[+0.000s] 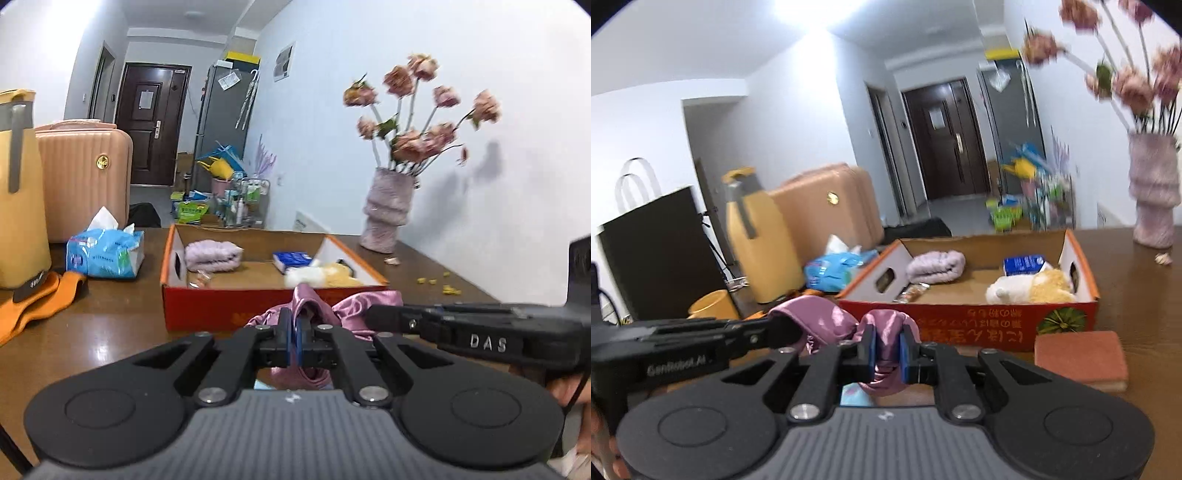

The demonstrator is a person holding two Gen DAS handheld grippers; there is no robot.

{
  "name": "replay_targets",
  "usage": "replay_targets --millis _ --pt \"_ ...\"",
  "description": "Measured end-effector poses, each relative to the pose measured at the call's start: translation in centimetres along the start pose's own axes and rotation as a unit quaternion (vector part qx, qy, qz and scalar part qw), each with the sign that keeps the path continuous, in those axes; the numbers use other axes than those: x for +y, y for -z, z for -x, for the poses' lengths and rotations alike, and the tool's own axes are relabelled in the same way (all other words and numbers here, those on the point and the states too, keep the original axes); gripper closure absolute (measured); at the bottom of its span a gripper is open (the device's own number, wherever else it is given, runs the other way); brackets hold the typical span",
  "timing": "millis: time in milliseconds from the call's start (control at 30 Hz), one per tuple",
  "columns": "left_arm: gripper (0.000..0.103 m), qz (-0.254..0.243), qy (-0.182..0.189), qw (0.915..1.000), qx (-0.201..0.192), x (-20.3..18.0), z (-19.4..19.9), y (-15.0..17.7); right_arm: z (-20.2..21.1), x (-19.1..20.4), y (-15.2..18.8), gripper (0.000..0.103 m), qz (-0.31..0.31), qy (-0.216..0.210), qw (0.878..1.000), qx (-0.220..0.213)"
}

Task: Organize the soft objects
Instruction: 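Grasp the pink satin bow with both tools together, then carry the pink satin bow into the box and open both tools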

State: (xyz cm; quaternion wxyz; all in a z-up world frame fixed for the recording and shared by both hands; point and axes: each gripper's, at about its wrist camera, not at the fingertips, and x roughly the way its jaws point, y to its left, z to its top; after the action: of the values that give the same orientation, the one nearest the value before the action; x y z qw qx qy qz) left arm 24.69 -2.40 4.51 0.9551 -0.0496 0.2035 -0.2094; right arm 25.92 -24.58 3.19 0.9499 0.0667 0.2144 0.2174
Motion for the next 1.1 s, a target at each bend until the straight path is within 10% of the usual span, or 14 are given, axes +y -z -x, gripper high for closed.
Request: replay_targets --millis 567,867,1100 --pt "0.100 0.008 0.036 0.9993 0.005 -2.0 2.6 0.7 4.6 0.3 2.3 0.091 -0.027 0.001 1.000 -0.012" --pt "0.100 0.008 0.039 0.9976 0.056 2.7 -13.4 -10.0 -8.3 -5.8 -9.2 0.091 0.019 0.021 0.999 0.018" --pt "0.100 0.014 -0.018 0.9895 0.142 6.6 -30.5 -12.6 -26.9 -13.2 -14.6 0.091 -0.005 0.063 0.987 0.147"
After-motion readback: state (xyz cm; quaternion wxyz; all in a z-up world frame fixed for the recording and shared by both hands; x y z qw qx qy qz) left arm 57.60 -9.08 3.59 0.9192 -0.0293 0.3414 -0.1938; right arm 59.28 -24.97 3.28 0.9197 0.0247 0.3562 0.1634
